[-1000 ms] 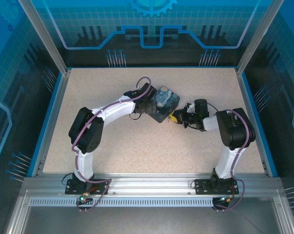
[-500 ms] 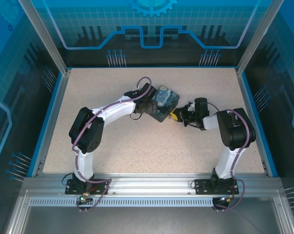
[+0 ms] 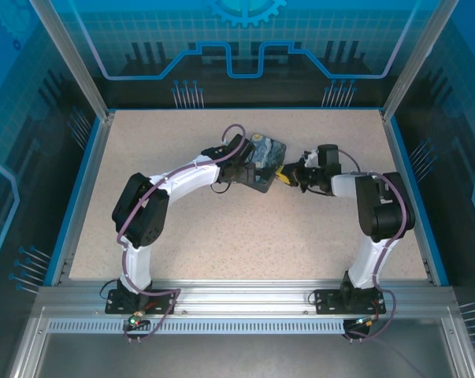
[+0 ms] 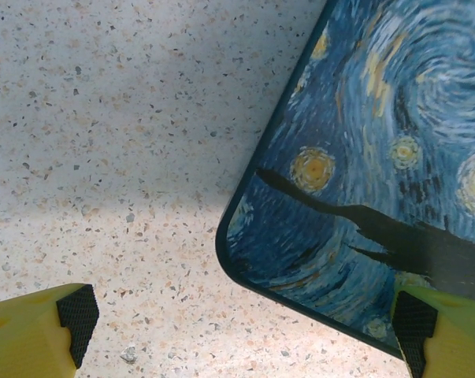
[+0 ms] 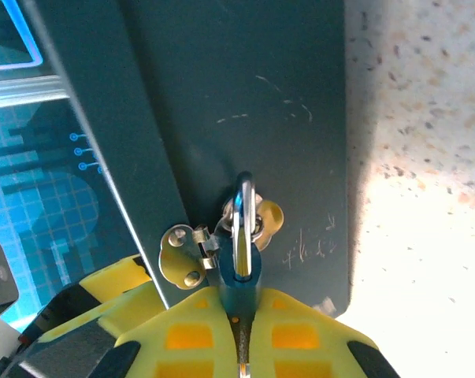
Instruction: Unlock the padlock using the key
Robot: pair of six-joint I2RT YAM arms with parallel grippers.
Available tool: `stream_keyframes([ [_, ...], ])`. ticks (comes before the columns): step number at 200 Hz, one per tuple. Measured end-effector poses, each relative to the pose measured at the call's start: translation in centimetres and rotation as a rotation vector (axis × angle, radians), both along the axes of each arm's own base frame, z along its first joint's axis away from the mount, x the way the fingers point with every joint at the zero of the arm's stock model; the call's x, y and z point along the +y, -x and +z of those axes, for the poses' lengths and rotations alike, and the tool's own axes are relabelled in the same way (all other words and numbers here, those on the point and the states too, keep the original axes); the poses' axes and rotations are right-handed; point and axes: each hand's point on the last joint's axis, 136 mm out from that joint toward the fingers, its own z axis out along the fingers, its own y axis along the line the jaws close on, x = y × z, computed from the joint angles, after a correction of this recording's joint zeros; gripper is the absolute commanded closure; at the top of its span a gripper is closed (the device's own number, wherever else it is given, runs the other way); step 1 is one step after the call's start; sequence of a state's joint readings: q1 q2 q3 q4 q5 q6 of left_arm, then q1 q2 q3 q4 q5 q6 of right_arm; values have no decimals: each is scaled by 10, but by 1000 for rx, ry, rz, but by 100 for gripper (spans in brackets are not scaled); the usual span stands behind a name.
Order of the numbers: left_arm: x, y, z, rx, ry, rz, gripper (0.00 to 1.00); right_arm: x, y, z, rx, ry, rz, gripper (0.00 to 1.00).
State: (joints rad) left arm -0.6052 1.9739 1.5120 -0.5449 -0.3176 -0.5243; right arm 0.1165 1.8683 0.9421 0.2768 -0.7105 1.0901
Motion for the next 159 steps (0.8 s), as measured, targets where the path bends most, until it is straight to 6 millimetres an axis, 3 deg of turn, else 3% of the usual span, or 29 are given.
stream_keyframes([
  [40, 0, 0, 0, -1, 0, 0, 3, -3, 7, -5, 1, 47, 33, 100],
  [90, -2, 1, 0, 1, 2, -4, 3, -13, 26, -27, 69, 56, 21, 100],
  [159, -7, 4, 0, 10, 16, -19, 2, -26, 40, -31, 74, 56, -7, 100],
])
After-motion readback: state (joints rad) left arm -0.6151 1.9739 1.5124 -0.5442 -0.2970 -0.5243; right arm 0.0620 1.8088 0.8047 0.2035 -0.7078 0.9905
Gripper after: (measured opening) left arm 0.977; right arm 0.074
